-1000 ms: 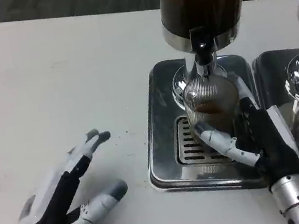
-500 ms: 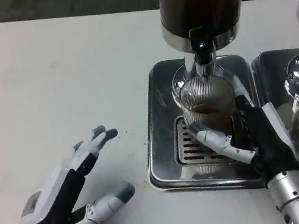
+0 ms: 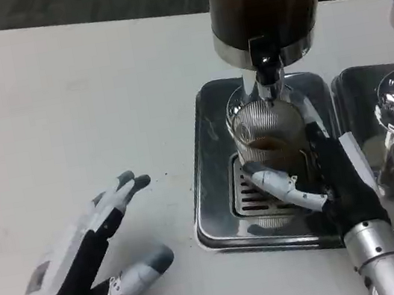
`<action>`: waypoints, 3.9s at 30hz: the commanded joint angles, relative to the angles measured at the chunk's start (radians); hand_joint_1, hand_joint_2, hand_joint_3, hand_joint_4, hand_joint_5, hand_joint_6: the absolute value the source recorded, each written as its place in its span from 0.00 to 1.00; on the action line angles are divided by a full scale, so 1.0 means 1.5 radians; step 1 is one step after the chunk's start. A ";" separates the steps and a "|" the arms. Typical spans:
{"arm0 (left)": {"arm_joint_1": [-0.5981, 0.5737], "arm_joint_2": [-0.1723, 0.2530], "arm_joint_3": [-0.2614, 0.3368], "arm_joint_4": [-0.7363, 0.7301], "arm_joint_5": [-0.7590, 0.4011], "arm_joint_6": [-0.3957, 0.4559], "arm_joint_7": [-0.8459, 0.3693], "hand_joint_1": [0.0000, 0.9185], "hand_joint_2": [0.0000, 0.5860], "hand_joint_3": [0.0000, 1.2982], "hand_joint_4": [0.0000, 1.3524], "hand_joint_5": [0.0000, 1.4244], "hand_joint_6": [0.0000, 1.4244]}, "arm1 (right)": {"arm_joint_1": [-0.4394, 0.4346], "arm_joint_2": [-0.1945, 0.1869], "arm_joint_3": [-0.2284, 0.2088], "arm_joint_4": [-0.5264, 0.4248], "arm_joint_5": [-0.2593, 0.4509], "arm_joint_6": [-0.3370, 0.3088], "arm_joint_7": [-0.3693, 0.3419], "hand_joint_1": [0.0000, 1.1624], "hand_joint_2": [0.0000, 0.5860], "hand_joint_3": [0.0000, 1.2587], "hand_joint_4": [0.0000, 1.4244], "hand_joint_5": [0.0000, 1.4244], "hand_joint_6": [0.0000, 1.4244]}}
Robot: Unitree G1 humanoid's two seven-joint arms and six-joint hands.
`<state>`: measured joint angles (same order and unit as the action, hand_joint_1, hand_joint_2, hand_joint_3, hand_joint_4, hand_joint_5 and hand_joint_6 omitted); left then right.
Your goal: Grasp the cup under the faucet to collect the drink, then remove the cup.
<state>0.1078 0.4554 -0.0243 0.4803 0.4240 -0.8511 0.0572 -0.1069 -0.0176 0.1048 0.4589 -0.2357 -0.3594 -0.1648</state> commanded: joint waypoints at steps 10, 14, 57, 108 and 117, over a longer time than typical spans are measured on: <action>0.010 0.003 0.005 -0.014 -0.021 0.009 0.006 0.00 0.24 0.09 0.00 0.05 0.00 | -0.031 0.008 0.006 0.042 0.001 0.000 -0.003 0.74 0.29 0.00 0.00 0.03 0.14; 0.012 0.001 0.005 -0.017 -0.023 0.009 0.006 0.00 0.24 0.09 0.00 0.05 0.00 | -0.032 0.011 0.008 0.051 0.002 -0.002 -0.003 0.75 0.29 0.00 0.00 0.04 0.15; 0.022 -0.003 0.009 -0.029 -0.047 0.015 -0.001 0.00 0.23 0.11 0.00 0.06 0.00 | -0.017 0.029 0.010 0.030 -0.052 -0.042 -0.160 0.98 0.21 0.50 0.48 0.55 0.76; 0.084 0.064 0.018 -0.192 0.036 0.069 -0.022 0.00 0.21 0.04 0.00 0.00 0.00 | 0.242 0.018 0.010 -0.337 -0.086 -0.023 -0.117 0.95 0.15 0.64 0.62 0.66 0.93; 0.200 0.060 0.053 -0.340 0.078 0.176 -0.020 0.00 0.21 0.00 0.00 0.00 0.00 | 0.315 0.012 0.020 -0.424 -0.080 -0.008 -0.075 0.95 0.14 0.64 0.62 0.66 0.93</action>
<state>0.3657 0.5425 0.0419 0.0211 0.5218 -0.6076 0.0287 0.3633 0.0005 0.1310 -0.1196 -0.3653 -0.3620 -0.2887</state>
